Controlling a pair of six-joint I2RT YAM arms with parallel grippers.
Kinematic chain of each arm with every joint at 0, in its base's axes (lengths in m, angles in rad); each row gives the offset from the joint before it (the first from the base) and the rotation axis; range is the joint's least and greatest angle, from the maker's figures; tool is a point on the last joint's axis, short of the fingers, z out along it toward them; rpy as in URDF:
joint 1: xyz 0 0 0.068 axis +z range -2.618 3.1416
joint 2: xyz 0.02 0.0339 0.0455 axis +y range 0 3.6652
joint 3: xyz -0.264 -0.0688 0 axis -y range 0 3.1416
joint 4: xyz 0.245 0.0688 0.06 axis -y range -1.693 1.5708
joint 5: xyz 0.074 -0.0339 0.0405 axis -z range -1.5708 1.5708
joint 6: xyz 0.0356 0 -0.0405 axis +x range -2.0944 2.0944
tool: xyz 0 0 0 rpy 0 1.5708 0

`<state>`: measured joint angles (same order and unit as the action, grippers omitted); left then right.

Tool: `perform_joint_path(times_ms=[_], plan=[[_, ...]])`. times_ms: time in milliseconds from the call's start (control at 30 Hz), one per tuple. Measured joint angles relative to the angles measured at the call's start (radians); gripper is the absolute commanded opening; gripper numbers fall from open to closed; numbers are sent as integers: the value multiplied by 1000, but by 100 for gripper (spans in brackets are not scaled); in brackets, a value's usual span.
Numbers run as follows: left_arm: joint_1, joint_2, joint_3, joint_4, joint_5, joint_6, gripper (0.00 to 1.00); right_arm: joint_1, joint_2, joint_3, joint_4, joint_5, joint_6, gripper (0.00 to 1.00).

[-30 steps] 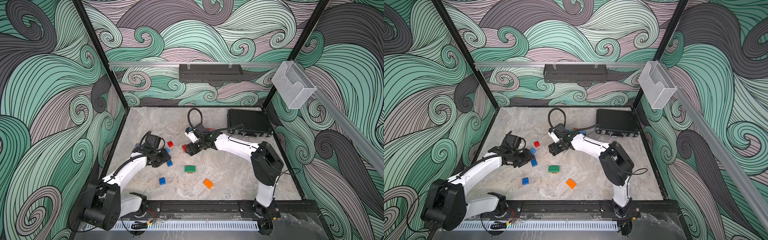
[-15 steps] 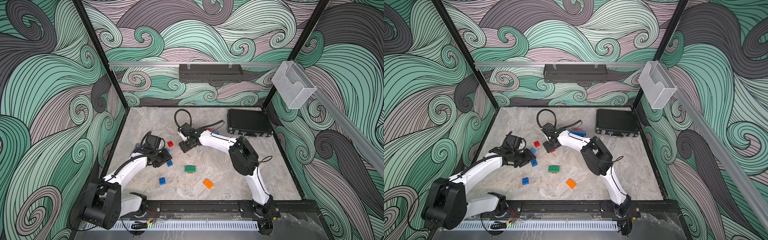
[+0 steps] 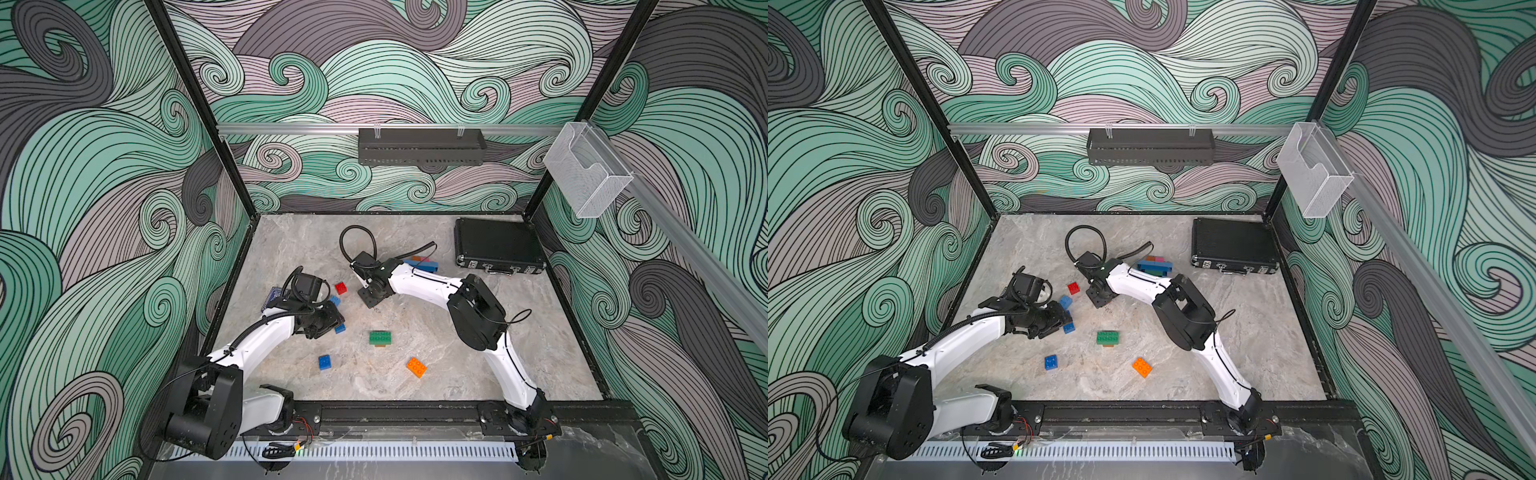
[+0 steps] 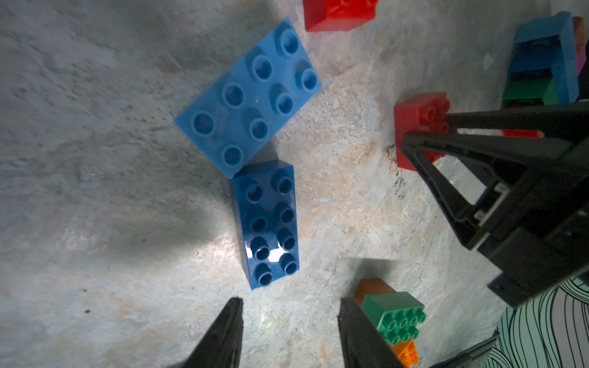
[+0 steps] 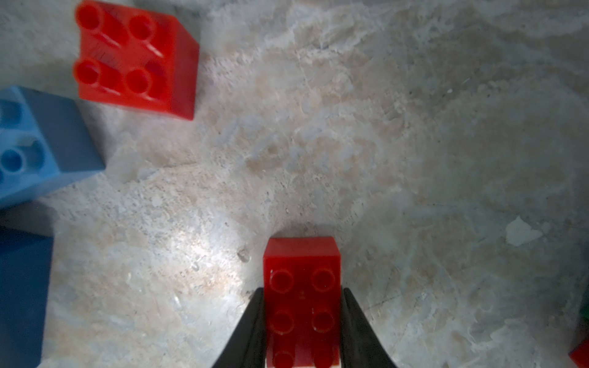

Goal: Assemble a heart with lego
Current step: Pick up the lego brick from the center of the board.

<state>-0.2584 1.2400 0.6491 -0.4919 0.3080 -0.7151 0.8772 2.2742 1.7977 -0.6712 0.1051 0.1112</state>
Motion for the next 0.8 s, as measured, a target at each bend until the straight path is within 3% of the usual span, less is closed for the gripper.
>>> perform_joint_path(times_ms=[433,800], plan=[[-27,33,-19,50,135,13,51,1,-461,-500,39,-68,-124,27],[-112,59,-36,93,153,0,52,49,-505,-628,35,-64,-108,27]])
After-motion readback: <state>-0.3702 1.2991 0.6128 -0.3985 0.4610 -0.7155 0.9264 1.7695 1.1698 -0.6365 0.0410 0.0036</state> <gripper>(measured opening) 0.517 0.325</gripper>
